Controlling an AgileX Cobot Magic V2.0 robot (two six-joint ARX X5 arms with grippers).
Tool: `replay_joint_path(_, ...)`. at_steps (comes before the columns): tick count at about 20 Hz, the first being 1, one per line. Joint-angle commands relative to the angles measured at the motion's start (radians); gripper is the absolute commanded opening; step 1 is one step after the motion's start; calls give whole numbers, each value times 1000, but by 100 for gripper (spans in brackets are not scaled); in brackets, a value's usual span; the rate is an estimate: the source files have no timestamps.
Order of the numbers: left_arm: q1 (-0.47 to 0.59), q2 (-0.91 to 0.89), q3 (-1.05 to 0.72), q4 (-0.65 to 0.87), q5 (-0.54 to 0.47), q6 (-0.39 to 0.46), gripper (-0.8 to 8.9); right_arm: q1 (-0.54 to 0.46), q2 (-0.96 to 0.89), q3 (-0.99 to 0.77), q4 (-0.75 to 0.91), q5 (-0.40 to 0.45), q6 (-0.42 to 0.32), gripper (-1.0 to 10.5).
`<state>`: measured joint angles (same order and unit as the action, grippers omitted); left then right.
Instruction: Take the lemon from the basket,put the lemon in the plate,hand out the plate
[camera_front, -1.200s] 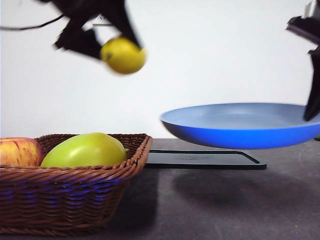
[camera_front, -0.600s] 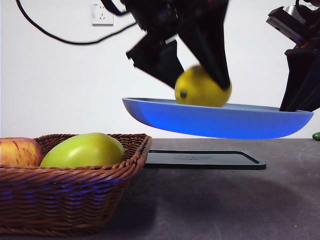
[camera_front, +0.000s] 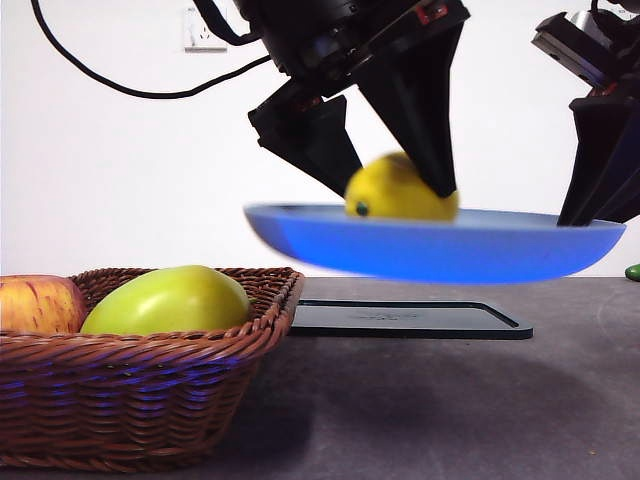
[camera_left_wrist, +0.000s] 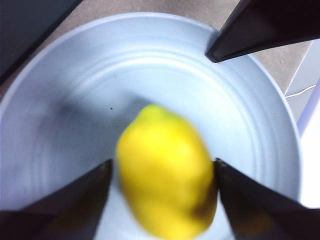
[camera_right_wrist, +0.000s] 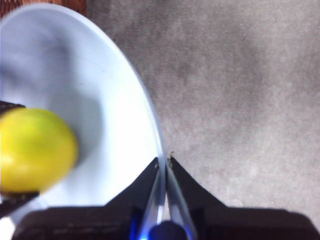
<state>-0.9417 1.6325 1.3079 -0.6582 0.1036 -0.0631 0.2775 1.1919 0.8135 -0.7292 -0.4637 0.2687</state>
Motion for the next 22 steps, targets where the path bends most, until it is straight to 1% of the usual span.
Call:
replay_joint_path(1, -14, 15, 15, 2, -32, -1, 406, 6, 5, 16, 10, -9, 23, 3)
replay_joint_path(5, -14, 14, 24, -10, -49, -5, 406, 5, 5, 16, 10, 1, 27, 3)
replay_joint_path(9, -7, -23, 121, -125, -51, -3, 406, -7, 13, 16, 21, 2, 30, 3)
replay_joint_path(13, -7, -85, 243, -258, -50, 21, 402, -29, 60, 39, 37, 5, 37, 3)
replay_joint_path(16, -6, -143, 299, -357, -50, 23, 402, -62, 143, 108, 49, 25, 36, 3)
replay_joint_path(19, -6, -210, 300, -388, -50, 23, 402, -107, 278, 222, 57, 28, 18, 3)
replay_joint_path(22, -6, -254, 299, -407, -50, 19, 402, -144, 428, 352, 89, 28, 18, 3)
